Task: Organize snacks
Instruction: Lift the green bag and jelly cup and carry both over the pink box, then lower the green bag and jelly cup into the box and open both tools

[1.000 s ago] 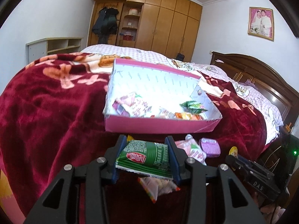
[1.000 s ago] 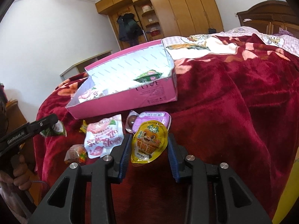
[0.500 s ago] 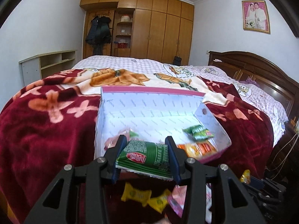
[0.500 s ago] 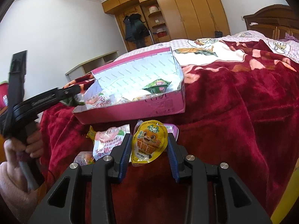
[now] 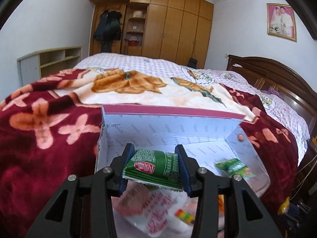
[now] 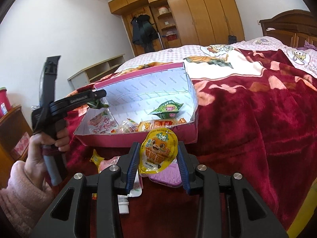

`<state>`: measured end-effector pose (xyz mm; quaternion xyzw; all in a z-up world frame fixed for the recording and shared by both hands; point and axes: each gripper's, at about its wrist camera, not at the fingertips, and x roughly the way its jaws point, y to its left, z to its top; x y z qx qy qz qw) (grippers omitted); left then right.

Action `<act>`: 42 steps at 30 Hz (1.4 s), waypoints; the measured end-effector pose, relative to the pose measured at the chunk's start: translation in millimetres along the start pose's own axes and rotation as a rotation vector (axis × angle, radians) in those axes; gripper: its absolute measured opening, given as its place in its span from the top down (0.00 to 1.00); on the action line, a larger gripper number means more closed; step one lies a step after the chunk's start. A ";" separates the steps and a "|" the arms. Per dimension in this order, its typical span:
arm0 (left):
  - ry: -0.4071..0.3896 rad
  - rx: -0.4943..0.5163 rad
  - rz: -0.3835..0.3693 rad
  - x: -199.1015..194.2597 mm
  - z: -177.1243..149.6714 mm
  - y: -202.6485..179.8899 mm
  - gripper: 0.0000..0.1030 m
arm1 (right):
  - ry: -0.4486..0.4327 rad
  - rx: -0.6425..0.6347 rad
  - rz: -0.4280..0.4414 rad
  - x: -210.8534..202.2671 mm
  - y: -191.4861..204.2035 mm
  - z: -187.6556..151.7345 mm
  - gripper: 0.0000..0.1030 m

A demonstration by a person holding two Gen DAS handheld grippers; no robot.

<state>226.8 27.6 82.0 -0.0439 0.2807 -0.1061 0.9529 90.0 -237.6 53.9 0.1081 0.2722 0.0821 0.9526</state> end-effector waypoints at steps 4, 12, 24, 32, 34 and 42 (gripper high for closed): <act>0.043 -0.006 0.041 22.7 1.3 5.4 0.56 | 0.017 -0.010 -0.019 7.0 5.9 5.7 0.63; 0.096 0.001 0.024 36.7 -4.5 11.7 0.50 | 0.029 -0.017 -0.077 22.3 14.7 22.8 0.63; 0.135 0.058 -0.013 36.4 -6.0 5.4 0.34 | 0.030 -0.059 -0.121 48.8 16.8 57.6 0.63; 0.139 0.056 -0.004 31.8 -9.6 3.5 0.28 | 0.055 -0.078 -0.101 85.8 6.5 78.5 0.63; 0.138 0.056 -0.007 31.1 -10.3 3.1 0.26 | 0.060 -0.079 -0.098 95.1 3.7 82.4 0.63; 0.154 0.081 0.043 30.6 -14.3 -6.5 0.24 | 0.080 -0.070 -0.098 122.9 -7.2 90.0 0.62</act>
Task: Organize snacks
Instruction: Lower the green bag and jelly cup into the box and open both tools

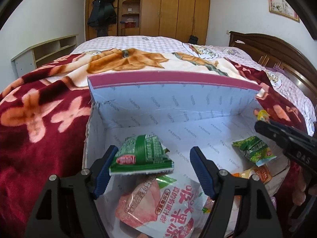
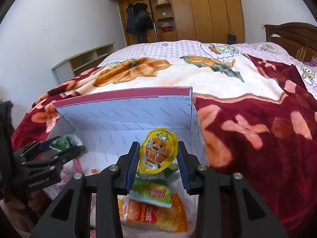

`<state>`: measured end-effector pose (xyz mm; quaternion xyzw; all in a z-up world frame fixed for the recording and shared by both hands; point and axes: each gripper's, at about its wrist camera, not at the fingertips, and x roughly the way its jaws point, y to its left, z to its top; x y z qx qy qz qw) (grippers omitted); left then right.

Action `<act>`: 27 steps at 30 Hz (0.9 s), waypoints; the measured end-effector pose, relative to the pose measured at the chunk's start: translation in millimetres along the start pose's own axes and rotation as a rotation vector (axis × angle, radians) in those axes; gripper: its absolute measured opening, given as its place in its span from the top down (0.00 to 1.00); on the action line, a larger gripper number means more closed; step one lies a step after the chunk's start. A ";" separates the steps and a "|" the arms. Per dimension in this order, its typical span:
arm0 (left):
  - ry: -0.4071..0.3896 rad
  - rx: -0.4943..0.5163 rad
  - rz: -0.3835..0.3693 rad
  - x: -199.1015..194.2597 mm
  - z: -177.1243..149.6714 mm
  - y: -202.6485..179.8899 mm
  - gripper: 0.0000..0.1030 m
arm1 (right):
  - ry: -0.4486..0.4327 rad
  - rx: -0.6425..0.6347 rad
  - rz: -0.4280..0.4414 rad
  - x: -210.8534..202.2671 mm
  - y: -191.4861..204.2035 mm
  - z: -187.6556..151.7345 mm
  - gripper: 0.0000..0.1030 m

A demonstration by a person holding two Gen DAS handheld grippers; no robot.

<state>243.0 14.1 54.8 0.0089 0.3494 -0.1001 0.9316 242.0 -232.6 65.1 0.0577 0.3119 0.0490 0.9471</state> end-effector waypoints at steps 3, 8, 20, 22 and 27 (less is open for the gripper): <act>0.003 -0.023 0.007 -7.4 -0.8 -0.2 0.24 | 0.007 -0.009 0.004 6.6 -0.3 1.2 0.62; 0.004 -0.063 -0.007 -18.1 -3.3 5.2 0.22 | 0.024 -0.021 0.005 11.0 3.1 0.1 0.61; -0.017 -0.097 -0.033 -55.9 -18.2 9.9 0.22 | -0.051 -0.031 0.025 -29.7 18.0 -7.7 0.45; -0.017 -0.102 -0.038 -62.4 -21.3 9.7 0.22 | -0.061 -0.031 0.032 -39.8 19.8 -10.9 0.45; -0.015 -0.095 -0.036 -78.1 -30.1 5.1 0.22 | -0.065 -0.018 0.057 -58.8 22.8 -20.6 0.44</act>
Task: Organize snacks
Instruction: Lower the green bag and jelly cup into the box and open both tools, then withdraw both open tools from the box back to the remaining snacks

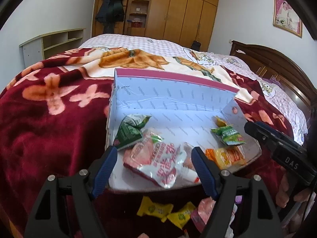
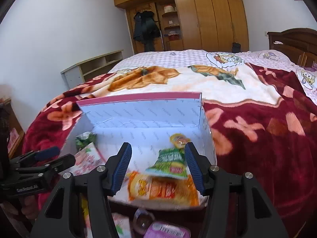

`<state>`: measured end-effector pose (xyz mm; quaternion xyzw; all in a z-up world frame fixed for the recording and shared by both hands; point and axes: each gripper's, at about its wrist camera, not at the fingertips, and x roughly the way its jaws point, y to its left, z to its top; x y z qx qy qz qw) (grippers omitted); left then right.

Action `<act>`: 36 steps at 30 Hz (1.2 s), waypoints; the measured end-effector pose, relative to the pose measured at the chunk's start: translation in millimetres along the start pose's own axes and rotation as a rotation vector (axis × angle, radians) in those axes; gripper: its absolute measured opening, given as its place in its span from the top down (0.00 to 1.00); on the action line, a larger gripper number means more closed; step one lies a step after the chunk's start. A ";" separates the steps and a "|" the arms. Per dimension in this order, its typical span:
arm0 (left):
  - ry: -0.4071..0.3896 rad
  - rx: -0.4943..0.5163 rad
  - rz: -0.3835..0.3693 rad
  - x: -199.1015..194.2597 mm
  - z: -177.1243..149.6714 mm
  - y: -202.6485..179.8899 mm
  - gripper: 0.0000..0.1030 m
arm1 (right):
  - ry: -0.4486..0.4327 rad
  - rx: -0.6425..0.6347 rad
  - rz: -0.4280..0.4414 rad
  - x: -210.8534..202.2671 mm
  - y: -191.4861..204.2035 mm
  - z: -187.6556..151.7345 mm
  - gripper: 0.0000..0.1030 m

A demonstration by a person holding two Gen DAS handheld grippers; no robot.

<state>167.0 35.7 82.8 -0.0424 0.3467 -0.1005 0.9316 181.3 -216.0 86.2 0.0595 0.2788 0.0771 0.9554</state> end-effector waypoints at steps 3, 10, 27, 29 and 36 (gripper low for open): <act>-0.006 0.002 0.003 -10.2 -7.0 -2.9 0.22 | -0.002 -0.007 0.011 -10.8 3.7 -7.6 0.44; 0.010 -0.001 0.024 -26.5 -27.3 -0.6 0.22 | 0.006 0.002 0.020 -31.2 6.2 -27.0 0.44; 0.063 -0.013 0.033 -46.5 -78.1 -6.0 0.22 | 0.017 0.062 0.028 -74.0 12.1 -71.7 0.44; 0.072 0.000 0.029 -46.5 -84.5 -10.1 0.22 | 0.019 0.068 0.028 -76.4 12.4 -76.7 0.44; 0.094 0.041 0.031 -43.9 -107.7 -22.8 0.22 | 0.025 0.087 0.026 -82.4 9.7 -93.5 0.44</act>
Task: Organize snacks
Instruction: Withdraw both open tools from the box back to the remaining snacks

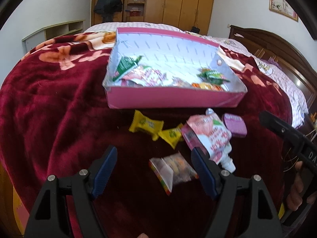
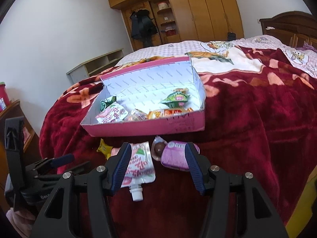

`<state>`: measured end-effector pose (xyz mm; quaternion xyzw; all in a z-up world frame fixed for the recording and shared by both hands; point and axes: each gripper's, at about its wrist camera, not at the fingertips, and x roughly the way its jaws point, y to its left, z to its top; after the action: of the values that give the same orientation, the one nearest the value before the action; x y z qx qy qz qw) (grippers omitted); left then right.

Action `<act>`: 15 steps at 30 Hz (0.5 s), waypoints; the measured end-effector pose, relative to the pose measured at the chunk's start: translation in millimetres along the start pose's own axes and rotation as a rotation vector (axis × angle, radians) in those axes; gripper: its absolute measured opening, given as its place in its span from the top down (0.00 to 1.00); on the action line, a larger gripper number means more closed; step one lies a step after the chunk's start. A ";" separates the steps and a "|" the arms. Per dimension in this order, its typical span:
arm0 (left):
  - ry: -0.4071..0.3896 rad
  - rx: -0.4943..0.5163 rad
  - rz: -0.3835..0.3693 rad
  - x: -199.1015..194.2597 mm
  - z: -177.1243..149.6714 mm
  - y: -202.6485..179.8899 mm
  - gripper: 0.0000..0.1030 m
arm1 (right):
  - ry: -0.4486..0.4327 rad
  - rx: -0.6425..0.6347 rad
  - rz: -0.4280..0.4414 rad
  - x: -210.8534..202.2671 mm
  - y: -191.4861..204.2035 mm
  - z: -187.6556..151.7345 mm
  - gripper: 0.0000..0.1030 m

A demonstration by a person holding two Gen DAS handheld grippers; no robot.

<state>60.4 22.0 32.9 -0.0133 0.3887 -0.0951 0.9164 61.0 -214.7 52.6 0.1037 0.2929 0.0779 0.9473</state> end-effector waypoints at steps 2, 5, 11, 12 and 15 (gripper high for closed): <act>0.002 0.007 -0.002 1.9 -6.5 -4.2 0.22 | 0.002 0.002 0.001 -1.2 -0.1 -4.1 0.44; -0.008 0.028 0.020 4.7 -15.6 -11.7 0.22 | 0.009 0.008 0.005 -2.1 -0.6 -9.5 0.44; -0.026 0.051 0.004 10.4 -24.1 -23.7 0.22 | 0.018 0.026 0.012 -3.4 -4.2 -18.5 0.44; -0.033 0.051 0.009 11.9 -24.5 -24.5 0.22 | 0.021 0.032 0.013 -2.9 -5.8 -19.9 0.44; -0.047 0.057 0.034 16.7 -26.1 -25.4 0.22 | 0.029 0.047 0.015 -1.9 -10.0 -23.1 0.44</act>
<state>48.9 -4.8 5.3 0.0174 0.3644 -0.0902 0.9267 47.1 -221.3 32.5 0.1268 0.3075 0.0799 0.9397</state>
